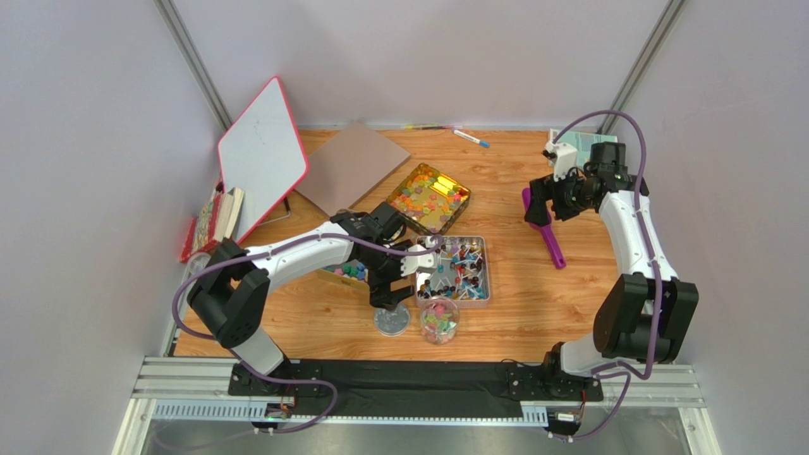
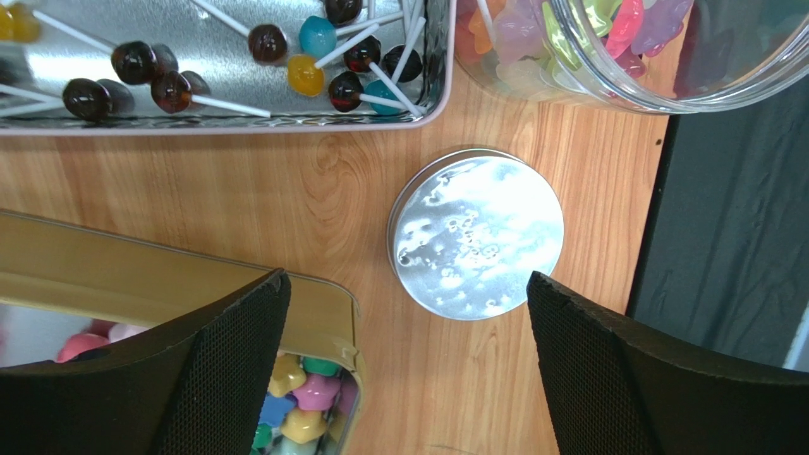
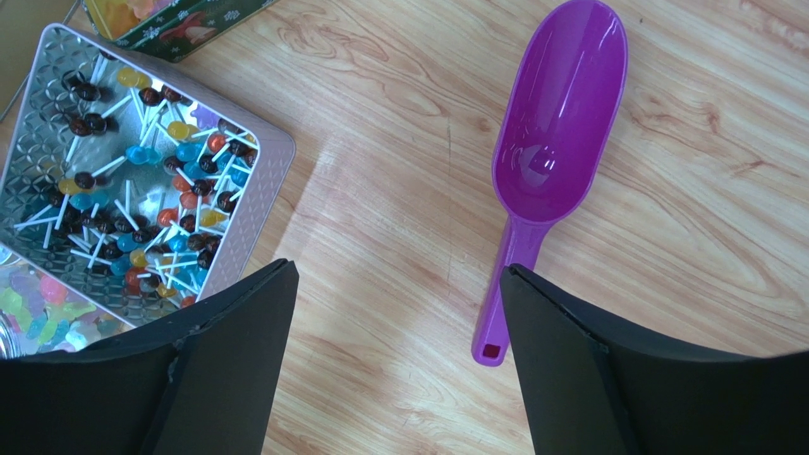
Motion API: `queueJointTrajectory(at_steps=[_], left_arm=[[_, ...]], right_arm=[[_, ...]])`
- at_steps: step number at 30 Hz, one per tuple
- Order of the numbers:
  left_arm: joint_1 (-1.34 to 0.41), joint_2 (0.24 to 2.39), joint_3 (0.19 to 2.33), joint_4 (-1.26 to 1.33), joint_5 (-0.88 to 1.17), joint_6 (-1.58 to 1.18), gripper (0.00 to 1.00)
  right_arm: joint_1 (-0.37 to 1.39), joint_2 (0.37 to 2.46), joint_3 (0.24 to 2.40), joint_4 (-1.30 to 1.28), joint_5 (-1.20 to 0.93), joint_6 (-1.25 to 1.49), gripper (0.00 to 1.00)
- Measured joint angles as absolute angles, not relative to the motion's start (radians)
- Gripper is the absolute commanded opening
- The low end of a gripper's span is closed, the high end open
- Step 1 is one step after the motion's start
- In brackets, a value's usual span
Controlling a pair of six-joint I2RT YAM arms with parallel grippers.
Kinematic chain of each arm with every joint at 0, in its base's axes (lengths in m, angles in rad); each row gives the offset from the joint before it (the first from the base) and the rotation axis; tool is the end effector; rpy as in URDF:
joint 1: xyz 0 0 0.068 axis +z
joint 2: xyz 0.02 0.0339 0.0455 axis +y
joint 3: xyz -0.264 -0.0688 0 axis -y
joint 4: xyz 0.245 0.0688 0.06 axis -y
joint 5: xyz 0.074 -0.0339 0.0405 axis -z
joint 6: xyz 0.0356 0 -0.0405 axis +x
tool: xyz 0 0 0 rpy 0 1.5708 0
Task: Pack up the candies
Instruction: Pick up the bottle lid at the center of the board.
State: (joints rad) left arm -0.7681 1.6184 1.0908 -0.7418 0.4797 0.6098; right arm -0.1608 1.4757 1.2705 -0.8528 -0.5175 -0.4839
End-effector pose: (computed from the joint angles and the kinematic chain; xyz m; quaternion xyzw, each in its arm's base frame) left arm 0.2085 -0.2243 0.2049 0.6381 0.7186 -0.2457 0.1268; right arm 0.2975 -0.0304 0.2937 -0.2145 0.9125 0.1571 0.3109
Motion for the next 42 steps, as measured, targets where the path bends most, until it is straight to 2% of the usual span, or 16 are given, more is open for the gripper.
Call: queueJointTrajectory(at_steps=[10, 17, 22, 30, 38, 42], left_arm=[[-0.825, 1.615, 1.091, -0.737, 0.461, 0.646, 0.99], [-0.888, 1.698, 1.228, -0.794, 0.456, 0.381, 0.99], [-0.824, 1.716, 1.234, -0.764, 0.559, 0.187, 0.99], [-0.864, 1.642, 1.195, -0.75, 0.398, 0.016, 1.0], [-0.622, 1.643, 1.392, -0.847, 0.625, 0.047, 1.0], [-0.618, 1.578, 1.34, -0.806, 0.608, 0.049, 0.99]], right_arm=[[-0.125, 1.47, 1.271, -0.893, -0.508, -0.514, 0.86], [-0.092, 1.37, 1.246, -0.872, -0.469, -0.539, 0.9], [-0.086, 1.288, 1.215, -0.835, -0.442, -0.549, 0.91], [-0.086, 1.212, 1.173, -0.833, -0.392, -0.552, 0.94], [-0.086, 1.131, 1.187, -0.858, -0.385, -0.555, 0.94], [-0.086, 1.102, 1.188, -0.884, -0.384, -0.556, 0.94]])
